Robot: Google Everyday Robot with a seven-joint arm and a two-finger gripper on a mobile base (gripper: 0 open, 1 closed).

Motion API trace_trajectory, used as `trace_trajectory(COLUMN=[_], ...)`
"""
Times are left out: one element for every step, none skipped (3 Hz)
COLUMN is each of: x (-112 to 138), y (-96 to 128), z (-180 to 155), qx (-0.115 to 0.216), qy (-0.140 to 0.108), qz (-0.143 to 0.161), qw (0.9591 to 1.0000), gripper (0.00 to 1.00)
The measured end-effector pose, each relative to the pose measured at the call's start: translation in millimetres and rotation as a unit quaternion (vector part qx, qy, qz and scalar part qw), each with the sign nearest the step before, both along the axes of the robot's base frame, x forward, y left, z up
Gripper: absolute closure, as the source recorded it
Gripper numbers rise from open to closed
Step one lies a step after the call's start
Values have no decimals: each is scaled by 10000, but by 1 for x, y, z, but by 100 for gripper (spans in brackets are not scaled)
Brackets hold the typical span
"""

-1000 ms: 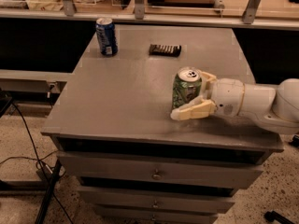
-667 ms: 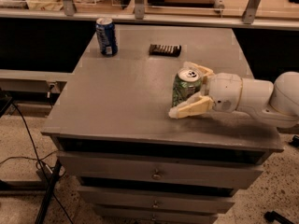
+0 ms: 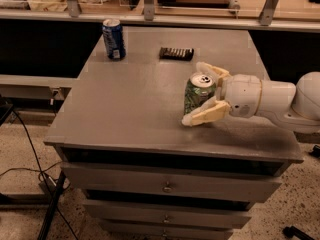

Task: Knock green can over

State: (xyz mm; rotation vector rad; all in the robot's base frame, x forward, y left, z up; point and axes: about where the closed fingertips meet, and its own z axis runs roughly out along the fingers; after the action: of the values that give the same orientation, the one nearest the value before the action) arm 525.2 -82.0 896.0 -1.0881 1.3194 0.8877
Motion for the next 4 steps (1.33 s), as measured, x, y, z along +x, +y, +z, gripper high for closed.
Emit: trace_trajectory(x=[0,-1,-1,7], y=[2,5,6,6], z=[1,1,2,7], qx=[0,-1,-83,-450], qy=[-3,-7,7,61], qz=[23,44,26,-37], qw=[10000,10000,10000,9990], gripper=[16,39,62,85])
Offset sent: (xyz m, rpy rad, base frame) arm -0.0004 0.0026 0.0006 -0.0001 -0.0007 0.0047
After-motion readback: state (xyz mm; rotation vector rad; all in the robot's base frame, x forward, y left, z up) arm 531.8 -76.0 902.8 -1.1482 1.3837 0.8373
